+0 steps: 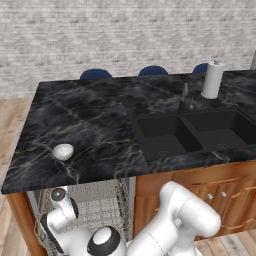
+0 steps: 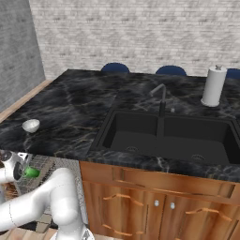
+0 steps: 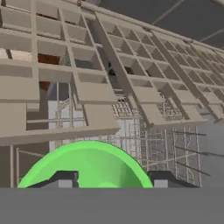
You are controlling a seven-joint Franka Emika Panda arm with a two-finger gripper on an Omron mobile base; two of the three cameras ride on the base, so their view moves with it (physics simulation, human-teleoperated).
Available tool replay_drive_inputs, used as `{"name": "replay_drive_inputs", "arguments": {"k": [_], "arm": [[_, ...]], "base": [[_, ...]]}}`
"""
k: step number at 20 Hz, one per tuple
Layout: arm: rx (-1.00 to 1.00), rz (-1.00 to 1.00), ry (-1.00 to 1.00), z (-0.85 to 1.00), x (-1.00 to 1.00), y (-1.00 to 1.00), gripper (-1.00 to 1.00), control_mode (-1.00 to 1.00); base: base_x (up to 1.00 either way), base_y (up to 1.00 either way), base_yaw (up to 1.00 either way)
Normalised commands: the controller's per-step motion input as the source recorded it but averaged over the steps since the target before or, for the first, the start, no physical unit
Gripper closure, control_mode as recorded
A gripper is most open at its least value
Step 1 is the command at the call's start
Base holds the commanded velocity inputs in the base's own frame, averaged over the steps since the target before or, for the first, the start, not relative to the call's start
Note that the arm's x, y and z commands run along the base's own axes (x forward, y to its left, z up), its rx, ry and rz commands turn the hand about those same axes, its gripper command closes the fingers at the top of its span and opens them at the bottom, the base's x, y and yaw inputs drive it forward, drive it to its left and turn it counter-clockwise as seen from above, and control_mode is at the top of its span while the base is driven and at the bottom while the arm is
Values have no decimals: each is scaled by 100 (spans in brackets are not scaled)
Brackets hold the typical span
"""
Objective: Pick up the cup and bowl from the counter, place them in the dishwasher, and close the dishwasher door.
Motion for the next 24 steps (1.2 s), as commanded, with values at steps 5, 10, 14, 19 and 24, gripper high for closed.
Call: {"name": "replay_drive_inputs", "arguments": {"k": [5, 10, 14, 19, 24], "arm": [[-18, 2, -5, -59, -50, 18, -100, -100], [-10, 1, -10, -2, -45, 2, -100, -100], [-1, 7, -14, 11, -73, 13, -100, -100], [0, 3, -14, 42, -64, 1, -100, -100], [2, 0, -7, 44, -46, 0, -100, -100]], "base": [[0, 0, 0], [0, 0, 0], [0, 0, 0], [0, 0, 0], [0, 0, 0]]}}
